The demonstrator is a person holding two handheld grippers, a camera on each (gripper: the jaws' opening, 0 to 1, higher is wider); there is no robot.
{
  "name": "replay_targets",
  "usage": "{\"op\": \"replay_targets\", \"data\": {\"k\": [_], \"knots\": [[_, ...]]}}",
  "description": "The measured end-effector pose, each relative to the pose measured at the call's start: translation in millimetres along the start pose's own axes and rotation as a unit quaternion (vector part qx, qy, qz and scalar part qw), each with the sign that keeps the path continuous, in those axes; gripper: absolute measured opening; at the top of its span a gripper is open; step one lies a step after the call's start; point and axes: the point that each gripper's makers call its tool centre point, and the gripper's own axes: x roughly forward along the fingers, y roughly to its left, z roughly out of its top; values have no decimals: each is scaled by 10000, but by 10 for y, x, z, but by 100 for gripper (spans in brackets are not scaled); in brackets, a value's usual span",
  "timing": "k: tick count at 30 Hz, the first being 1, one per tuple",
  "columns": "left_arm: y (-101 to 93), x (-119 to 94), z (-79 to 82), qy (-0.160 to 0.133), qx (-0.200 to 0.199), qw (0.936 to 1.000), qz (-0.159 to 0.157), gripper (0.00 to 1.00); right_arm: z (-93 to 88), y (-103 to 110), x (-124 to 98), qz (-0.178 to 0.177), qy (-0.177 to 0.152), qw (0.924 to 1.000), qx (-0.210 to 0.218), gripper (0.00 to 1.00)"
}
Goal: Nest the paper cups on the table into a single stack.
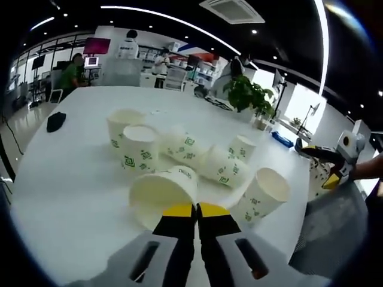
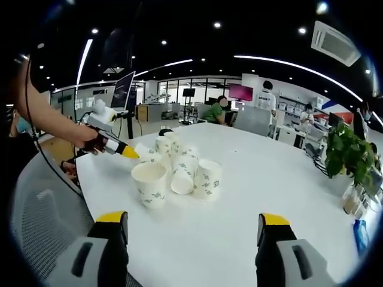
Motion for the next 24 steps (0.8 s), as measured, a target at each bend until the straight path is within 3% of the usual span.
{"op": "replay_targets", "data": {"k": [9,24], "knots": [[-217,-147,184,-76,198,9998,-46,0,18,12,-2,29,-44,10000,-14,90],[-575,-327,507,-151,528,9978,-382,0,53,26,-9,47,-112,9999,-8,91]]}}
